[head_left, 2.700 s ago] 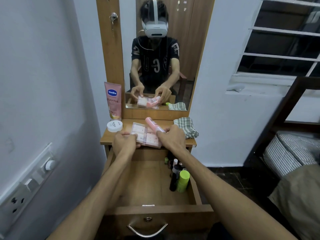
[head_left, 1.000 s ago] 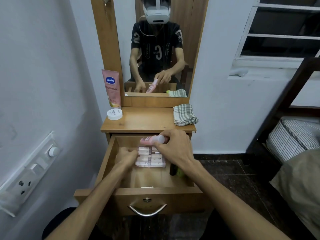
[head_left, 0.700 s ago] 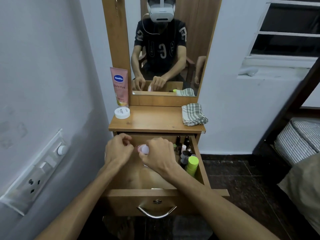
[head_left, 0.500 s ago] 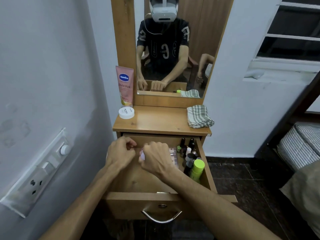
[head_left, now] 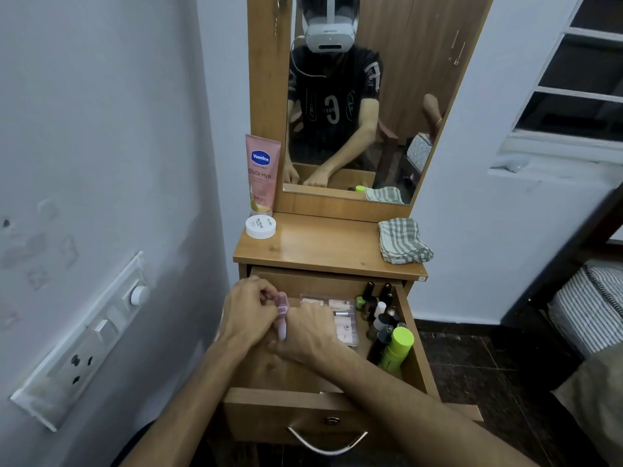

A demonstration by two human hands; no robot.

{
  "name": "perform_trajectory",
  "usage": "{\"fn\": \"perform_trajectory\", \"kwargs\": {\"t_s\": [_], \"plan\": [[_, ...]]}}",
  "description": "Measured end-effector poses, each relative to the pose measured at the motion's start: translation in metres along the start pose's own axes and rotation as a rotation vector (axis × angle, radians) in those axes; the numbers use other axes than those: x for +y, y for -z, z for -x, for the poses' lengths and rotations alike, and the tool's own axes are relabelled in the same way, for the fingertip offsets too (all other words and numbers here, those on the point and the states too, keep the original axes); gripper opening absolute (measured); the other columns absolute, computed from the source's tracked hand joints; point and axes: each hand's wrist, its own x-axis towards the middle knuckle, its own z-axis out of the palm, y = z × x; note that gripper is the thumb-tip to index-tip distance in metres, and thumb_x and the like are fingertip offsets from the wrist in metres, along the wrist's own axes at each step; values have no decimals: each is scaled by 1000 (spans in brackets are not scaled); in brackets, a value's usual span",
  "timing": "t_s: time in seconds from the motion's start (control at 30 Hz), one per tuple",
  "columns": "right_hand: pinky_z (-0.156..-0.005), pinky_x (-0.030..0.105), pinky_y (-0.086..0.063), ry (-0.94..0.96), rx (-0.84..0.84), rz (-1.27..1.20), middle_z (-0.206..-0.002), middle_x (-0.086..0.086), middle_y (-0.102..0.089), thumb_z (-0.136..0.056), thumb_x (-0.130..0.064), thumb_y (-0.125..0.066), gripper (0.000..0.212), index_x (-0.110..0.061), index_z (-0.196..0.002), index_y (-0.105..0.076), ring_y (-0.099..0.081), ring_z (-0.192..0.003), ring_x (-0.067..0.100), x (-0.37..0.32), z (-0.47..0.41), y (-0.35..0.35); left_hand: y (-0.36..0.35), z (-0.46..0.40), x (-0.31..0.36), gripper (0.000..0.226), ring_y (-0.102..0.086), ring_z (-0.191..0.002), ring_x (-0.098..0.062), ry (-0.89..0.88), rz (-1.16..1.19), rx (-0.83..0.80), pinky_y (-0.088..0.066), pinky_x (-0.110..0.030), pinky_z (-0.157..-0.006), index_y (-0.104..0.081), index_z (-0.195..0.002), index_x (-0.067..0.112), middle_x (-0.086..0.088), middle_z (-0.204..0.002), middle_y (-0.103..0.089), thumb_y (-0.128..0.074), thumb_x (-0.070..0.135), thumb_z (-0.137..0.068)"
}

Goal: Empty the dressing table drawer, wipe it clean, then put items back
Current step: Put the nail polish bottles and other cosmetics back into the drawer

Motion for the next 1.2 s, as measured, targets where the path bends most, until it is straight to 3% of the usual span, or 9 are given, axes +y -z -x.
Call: {"fn": "perform_trajectory", "kwargs": {"t_s": [0.13,0.2,0.27,0.43,0.6,0.73,0.87,1.0,1.2], "plan": [[-67,34,-48,-57,32,-125,-75,3,-59,-86,-61,-56,43,-19,-75,-50,-59,-72,31,7,3,33,4,-5,-3,19,-62,-77,-8,21,91,119,-57,-35,-77,-76,-85,20,8,-85,-68,-70,3,-79],[-62,33,-40,-140,127,-185,-67,3,-52,-86,-52,-55,43,-15,-65,-49,-53,-66,31,14,-2,57,10,-10,0,16,-61,-71,-9,9,124,232,-56,-34,-71,-72,-80,22,9,-78,-66,-70,6,-77],[-54,34,-46,-179,252,-291,-57,4,-51,-81,-42,-58,39,-8,-62,-55,-46,-55,23,19,-14,80,17,-18,5,12,-59,-67,-13,-8,137,345,-51,-33,-64,-66,-77,20,7,-74,-63,-70,9,-76],[-63,36,-59,-252,485,-582,-63,-3,-66,-77,-37,-64,19,-19,-70,-68,-64,-63,16,21,-67,124,27,-60,22,18,-61,-85,-19,-14,98,426,-47,-32,-70,-65,-93,19,5,-94,-62,-72,20,-76],[-64,30,-41,-311,478,-738,-85,-5,-65,-84,-50,-71,37,-18,-101,-70,-57,-76,17,16,-125,150,20,-103,19,51,-60,-103,-25,-8,-22,327,-55,-44,-82,-64,-112,13,-5,-112,-59,-82,42,-73],[-68,29,-39,-361,489,-809,-88,-2,-61,-83,-46,-74,38,-14,-104,-66,-52,-79,20,9,-158,147,9,-120,17,76,-55,-111,-27,106,-131,255,-54,-43,-90,-57,-124,10,-10,-119,-54,-83,54,-68],[-70,29,-42,-378,525,-863,-94,0,-73,-87,-39,-71,25,-19,-101,-72,-66,-89,23,5,-175,137,4,-129,11,70,-56,-110,-31,120,-187,242,-51,-44,-92,-58,-124,6,-14,-119,-57,-80,49,-73],[-70,27,-41,-402,547,-944,-92,-1,-76,-87,-34,-72,16,-21,-95,-77,-64,-84,21,7,-177,133,7,-128,11,59,-58,-106,-33,106,-168,270,-51,-43,-87,-63,-116,4,-15,-113,-61,-79,41,-74],[-64,21,-50,-345,655,-1041,-90,-6,-75,-89,-36,-75,23,-16,-99,-71,-67,-78,5,25,-152,132,14,-102,21,64,-56,-105,-33,111,-63,268,-45,-39,-83,-64,-117,5,-13,-109,-57,-78,47,-71]]}}
